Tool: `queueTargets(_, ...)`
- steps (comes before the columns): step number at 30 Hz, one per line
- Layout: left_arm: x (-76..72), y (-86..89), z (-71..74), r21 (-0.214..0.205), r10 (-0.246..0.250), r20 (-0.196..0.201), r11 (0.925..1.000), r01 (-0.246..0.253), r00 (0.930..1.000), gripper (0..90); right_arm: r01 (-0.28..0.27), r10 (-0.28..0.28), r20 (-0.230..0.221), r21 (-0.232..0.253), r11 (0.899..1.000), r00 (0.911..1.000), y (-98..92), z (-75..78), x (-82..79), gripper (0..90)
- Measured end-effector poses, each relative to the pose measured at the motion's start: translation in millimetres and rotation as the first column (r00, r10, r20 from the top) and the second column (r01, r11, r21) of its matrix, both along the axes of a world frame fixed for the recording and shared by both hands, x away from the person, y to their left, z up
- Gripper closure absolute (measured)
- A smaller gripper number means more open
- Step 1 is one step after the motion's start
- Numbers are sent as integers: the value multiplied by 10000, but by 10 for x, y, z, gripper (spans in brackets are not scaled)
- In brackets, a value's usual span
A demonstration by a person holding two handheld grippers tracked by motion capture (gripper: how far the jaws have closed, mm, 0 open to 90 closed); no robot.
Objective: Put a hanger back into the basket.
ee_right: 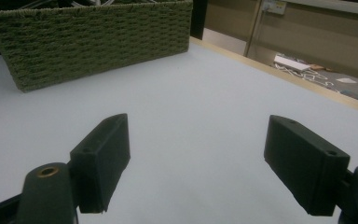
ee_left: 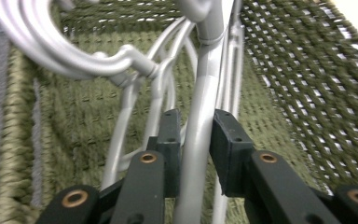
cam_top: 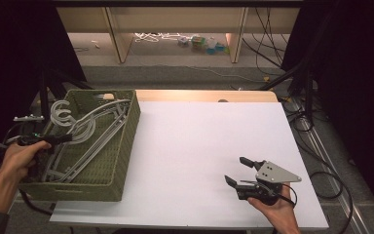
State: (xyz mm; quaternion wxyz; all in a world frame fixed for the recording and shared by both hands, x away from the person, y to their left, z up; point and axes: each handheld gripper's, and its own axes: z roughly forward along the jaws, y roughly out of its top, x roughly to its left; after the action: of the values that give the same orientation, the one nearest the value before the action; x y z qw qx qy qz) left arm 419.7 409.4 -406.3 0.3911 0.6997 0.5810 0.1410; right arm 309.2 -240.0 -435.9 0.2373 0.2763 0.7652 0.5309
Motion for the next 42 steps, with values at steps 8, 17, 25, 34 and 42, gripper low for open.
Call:
queueTargets(8, -72, 28, 77, -260, 626, 531, 9978, -612, 9966, 630, 28, -28, -5, 15, 10000, 10000, -12, -2, 9, 231)
queueTargets(17, -350, -74, 447, -621, 447, 1962, 9975, -331, 9795, 526, 21, -21, 29, 31, 10000, 10000, 1, -5, 5, 230)
queueTargets(25, -673, -291, 646, -962, 141, 2684, 9953, 122, 9632, 414, 63, -63, 73, 34, 10000, 10000, 0, -7, 7, 220)
queueTargets(34, -944, -807, 694, -1468, -703, 3633, 9804, 1316, 9290, 333, 140, -139, -92, 67, 9999, 9999, 9, -5, -9, 205)
queueTargets(42, -1018, -1205, 629, -623, -1484, 4435, 9787, 1955, 8839, 226, 113, -108, -215, 256, 9996, 9997, 8, -5, -15, 171)
